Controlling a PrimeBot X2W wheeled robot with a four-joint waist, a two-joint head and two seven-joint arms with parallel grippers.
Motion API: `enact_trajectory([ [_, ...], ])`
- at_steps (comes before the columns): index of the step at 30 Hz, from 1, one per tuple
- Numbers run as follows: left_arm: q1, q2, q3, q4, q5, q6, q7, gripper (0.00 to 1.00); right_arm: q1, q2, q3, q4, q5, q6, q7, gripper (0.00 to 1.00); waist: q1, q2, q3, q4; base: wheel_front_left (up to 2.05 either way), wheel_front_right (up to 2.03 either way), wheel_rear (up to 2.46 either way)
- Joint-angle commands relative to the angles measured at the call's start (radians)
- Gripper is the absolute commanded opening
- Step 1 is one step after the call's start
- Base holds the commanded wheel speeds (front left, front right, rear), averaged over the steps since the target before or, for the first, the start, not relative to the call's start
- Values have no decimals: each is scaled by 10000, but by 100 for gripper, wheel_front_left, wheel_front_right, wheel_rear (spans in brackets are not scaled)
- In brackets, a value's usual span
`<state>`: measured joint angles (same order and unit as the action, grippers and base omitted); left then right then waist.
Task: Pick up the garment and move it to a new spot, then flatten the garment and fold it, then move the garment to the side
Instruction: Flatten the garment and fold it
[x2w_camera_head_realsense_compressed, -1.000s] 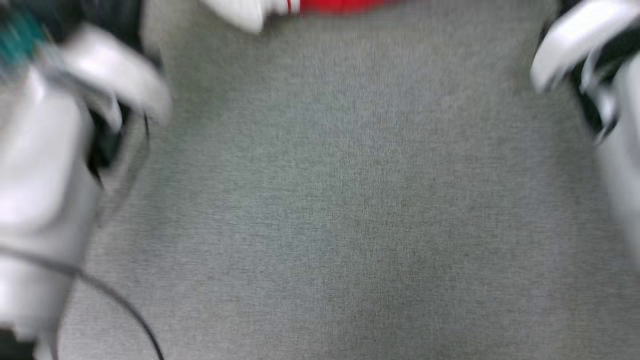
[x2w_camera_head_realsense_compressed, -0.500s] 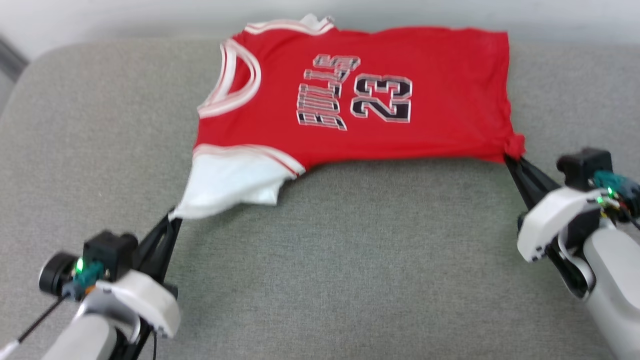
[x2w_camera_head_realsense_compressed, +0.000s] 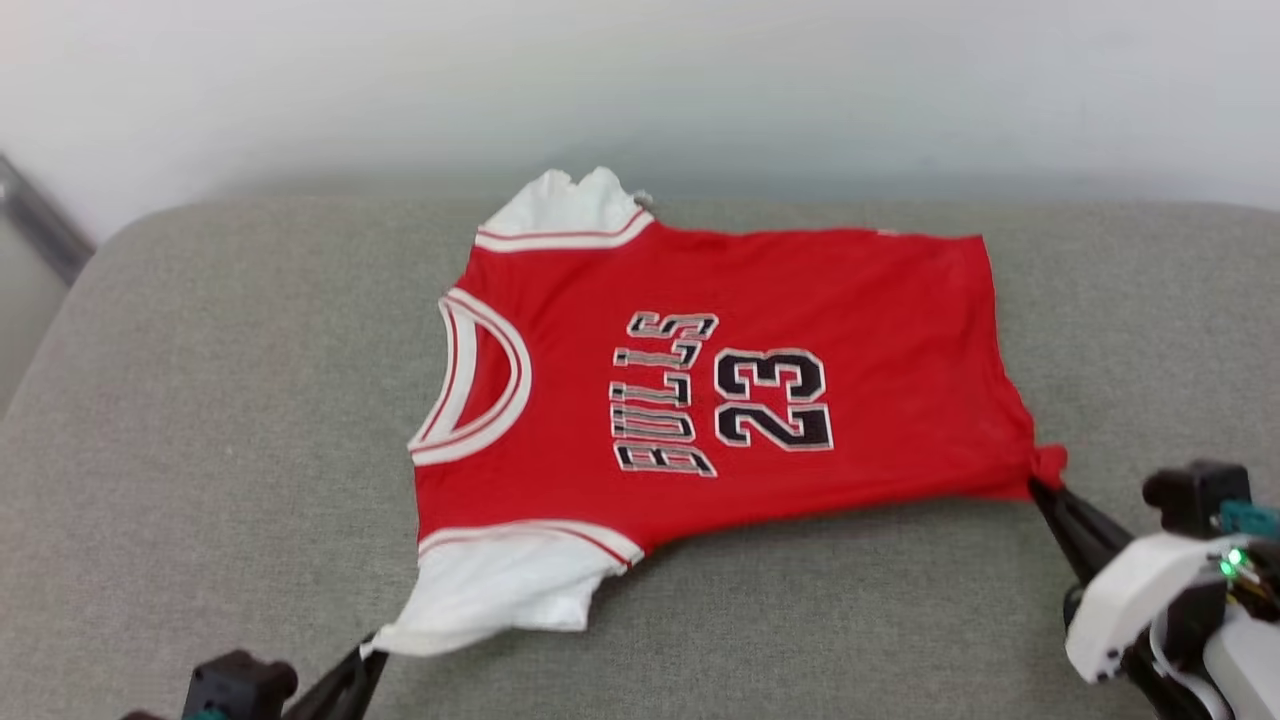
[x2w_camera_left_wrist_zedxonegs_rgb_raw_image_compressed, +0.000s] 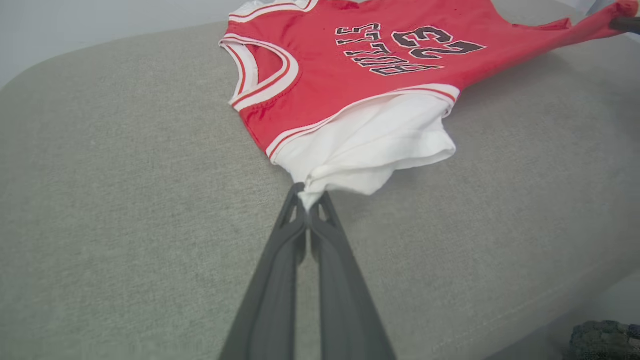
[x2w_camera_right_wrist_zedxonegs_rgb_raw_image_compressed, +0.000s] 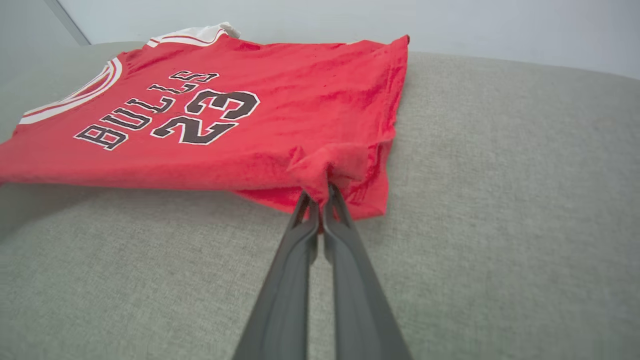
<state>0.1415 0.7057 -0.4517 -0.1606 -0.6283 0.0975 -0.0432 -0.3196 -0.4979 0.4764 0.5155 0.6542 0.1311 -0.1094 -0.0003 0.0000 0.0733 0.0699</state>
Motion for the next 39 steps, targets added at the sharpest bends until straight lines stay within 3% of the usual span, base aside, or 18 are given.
enact_trajectory([
  [1, 228, 102, -6, -165, -62, 71, 78, 0, 310, -134, -91, -160, 144, -7, 88, 0, 3, 0, -139, -29, 0, 0, 0],
  [7, 1351, 373, -135, -885, -648, 179, 603, 0, 1824, -525, -585, -1224, 654, -7, 932, 0, 3, 0, -469, -100, 0, 0, 0],
  [14, 1651, 548, -99, -1442, -790, 250, 673, 0, 2839, -465, -1341, -2475, 645, -7, 1798, 0, 3, 0, -476, -336, 0, 0, 0],
  [26, -589, 332, 295, -1374, -373, -249, 301, 0, 2384, 126, -2460, -3778, -6, -7, 3228, 0, 3, 0, 575, -467, 0, 0, 0],
  [39, -3541, -78, 360, 587, -238, -1079, 375, 0, 936, 786, -2966, -3601, -1201, -7, 4494, 0, 3, 0, 2058, -522, 0, 0, 0],
])
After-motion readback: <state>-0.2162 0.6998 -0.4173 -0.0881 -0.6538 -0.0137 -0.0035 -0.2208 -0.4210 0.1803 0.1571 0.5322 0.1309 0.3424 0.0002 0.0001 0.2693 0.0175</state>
